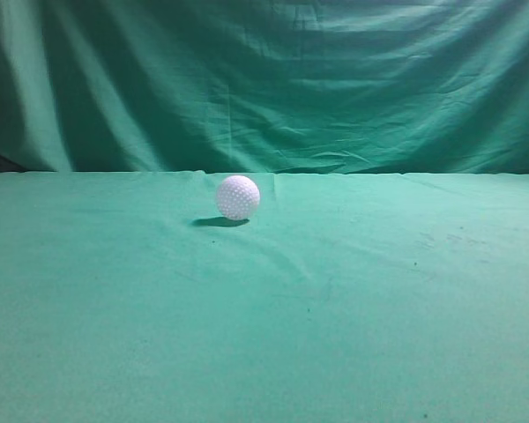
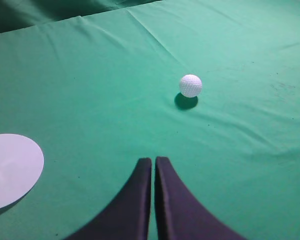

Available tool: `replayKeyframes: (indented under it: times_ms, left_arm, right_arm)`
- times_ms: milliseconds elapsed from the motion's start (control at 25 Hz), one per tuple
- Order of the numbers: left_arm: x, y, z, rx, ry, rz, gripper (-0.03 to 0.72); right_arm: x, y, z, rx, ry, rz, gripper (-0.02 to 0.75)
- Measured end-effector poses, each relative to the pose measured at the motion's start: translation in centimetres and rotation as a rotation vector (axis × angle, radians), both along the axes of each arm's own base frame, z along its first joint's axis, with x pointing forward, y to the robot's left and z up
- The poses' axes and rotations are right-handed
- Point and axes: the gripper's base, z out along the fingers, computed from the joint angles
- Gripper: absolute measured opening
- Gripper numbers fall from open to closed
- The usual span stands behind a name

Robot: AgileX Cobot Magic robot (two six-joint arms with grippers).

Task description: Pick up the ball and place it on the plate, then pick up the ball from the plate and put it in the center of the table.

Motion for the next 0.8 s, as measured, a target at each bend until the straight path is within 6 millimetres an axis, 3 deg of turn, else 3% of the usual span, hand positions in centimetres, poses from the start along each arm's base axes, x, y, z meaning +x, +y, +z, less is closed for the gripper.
replayKeyframes:
  times_ms: [320, 800]
  left_arm:
    - [-0.2, 0.1, 0.1, 0.012, -0.021, 0.0, 0.0]
    - [-4.5, 1.8, 1.1, 0.111, -0.295, 0.067, 0.0]
  right_arm:
    - [0.0, 0.0, 0.0, 0.0, 0.0, 0.0, 0.047]
    - [0.0, 0.0, 0.0, 0.0, 0.002, 0.0, 0.047]
